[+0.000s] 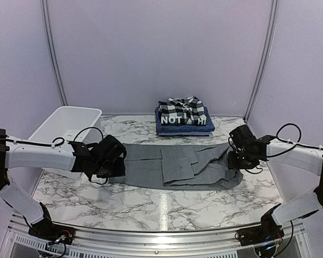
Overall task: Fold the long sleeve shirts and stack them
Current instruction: Adjust the crumpled shirt at the center of the board, then pick up the sleeve from the rectangle-folded shirt.
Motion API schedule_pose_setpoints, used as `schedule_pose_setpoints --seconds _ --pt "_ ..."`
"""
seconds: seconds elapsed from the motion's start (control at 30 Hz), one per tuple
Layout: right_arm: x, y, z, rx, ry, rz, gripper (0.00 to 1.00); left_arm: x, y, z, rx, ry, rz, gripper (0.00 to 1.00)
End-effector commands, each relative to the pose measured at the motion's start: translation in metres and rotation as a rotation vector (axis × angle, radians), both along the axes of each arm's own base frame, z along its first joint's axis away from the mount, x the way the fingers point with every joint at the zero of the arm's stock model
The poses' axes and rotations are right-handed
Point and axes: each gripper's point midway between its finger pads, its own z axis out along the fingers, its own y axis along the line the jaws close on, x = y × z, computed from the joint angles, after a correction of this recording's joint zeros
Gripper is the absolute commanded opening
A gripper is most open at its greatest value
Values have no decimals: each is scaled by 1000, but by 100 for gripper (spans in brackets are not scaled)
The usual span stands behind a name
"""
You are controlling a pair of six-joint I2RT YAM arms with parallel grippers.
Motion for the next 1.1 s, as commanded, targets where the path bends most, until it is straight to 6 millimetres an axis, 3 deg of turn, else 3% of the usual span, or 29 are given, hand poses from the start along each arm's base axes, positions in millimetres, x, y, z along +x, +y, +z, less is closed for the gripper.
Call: schedule_pose_setpoints --seconds 0.0,0.13,0.23,0.43,0.57,0.73,0.9,1.07 --pt "14 24 48 -5 -111 44 61 26 -31 14 20 -37 -95 55" --pt "26 58 64 14 -162 114 63 45 -57 -2 29 5 -153 57" --pt "39 86 62 62 -169 179 64 55 -81 -13 17 21 -200 57" --pt "64 109 24 85 -133 207 57 64 -101 -46 16 66 -220 57" --pt "64 112 -11 126 -78 201 55 57 -91 -67 38 103 -199 57" --pt "48 108 -44 142 -13 191 55 39 -68 -88 64 153 -154 57" --pt "23 96 -58 144 30 174 55 10 -41 -104 67 217 -112 57" --pt "-8 93 -62 165 64 182 55 -16 -23 -105 64 239 -93 57"
